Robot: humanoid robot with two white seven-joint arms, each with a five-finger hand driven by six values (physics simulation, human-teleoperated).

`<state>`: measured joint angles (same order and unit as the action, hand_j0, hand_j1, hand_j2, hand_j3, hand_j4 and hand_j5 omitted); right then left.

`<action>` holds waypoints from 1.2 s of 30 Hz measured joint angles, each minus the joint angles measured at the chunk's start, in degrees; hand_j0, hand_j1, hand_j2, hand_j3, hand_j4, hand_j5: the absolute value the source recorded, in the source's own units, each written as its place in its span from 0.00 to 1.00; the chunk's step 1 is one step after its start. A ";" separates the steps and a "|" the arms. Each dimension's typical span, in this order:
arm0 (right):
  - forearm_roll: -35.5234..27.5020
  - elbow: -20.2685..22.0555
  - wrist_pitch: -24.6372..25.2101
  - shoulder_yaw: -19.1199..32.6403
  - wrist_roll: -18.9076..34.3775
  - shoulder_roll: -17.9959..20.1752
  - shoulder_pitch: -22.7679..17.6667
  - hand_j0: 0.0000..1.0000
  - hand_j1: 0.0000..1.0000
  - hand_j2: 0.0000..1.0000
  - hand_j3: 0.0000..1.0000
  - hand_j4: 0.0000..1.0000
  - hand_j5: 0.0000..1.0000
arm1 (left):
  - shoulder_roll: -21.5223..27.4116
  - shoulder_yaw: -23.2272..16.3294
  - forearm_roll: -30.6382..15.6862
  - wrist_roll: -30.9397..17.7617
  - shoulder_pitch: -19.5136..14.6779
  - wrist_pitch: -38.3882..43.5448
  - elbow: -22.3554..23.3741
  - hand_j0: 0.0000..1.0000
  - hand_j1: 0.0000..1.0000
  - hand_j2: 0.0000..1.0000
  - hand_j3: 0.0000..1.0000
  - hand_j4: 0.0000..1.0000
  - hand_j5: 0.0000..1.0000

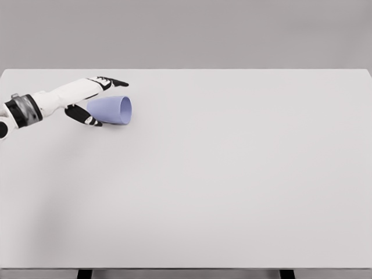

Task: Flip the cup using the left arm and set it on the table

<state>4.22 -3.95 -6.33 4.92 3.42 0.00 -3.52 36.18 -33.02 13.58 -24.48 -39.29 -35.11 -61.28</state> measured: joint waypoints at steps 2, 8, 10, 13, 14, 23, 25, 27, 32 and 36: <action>0.00 0.00 0.00 0.00 0.00 0.00 0.00 1.00 1.00 1.00 1.00 1.00 1.00 | -0.43 -0.17 0.01 0.01 -0.35 0.00 0.78 1.00 1.00 1.00 1.00 1.00 1.00; 0.00 0.00 0.00 0.00 0.00 0.00 0.00 1.00 1.00 1.00 1.00 1.00 1.00 | -1.37 -1.46 0.02 0.03 -2.02 0.01 3.43 1.00 1.00 1.00 1.00 1.00 1.00; 0.00 0.00 0.00 0.00 0.00 0.00 0.00 1.00 1.00 1.00 1.00 1.00 1.00 | -1.75 -2.09 0.06 0.03 -2.46 0.01 4.58 1.00 1.00 1.00 1.00 1.00 1.00; 0.00 0.00 0.00 0.00 0.00 0.00 0.00 1.00 1.00 1.00 1.00 1.00 1.00 | -2.20 -2.67 0.31 0.02 -2.55 -0.01 5.77 1.00 1.00 1.00 1.00 1.00 1.00; 0.00 0.00 0.00 0.00 0.00 0.00 0.00 1.00 1.00 1.00 1.00 1.00 1.00 | -2.28 -2.76 0.36 0.02 -2.55 -0.01 5.97 1.00 1.00 1.00 1.00 1.00 1.00; 0.00 0.00 0.00 0.00 0.00 0.00 0.00 1.00 1.00 1.00 1.00 1.00 1.00 | -4.26 -2.99 0.37 0.03 -4.22 0.01 9.54 1.00 1.00 1.00 1.00 1.00 1.00; 0.00 0.00 0.00 0.00 0.00 0.00 0.00 1.00 1.00 1.00 1.00 1.00 1.00 | -4.79 -3.02 0.37 0.00 -4.48 0.00 10.78 1.00 1.00 1.00 1.00 1.00 1.00; 0.00 0.00 0.00 0.00 0.00 0.00 0.00 1.00 1.00 1.00 1.00 1.00 1.00 | -5.18 -3.16 0.30 -0.03 -4.57 0.57 11.46 1.00 1.00 1.00 1.00 1.00 1.00; 0.00 0.00 0.00 0.00 0.00 0.00 0.00 1.00 1.00 1.00 1.00 1.00 1.00 | -5.68 -3.63 0.29 -0.06 -4.57 1.48 12.08 1.00 1.00 1.00 1.00 1.00 1.00; 0.00 0.00 0.00 0.00 0.00 0.00 0.00 1.00 1.00 1.00 1.00 1.00 1.00 | -5.77 -3.76 0.37 -0.06 -4.57 1.59 12.22 1.00 1.00 1.00 1.00 1.00 1.00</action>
<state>4.22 -3.95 -6.33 4.92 3.42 0.00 -3.52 30.41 -36.78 13.95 -24.55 -43.86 -33.52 -49.06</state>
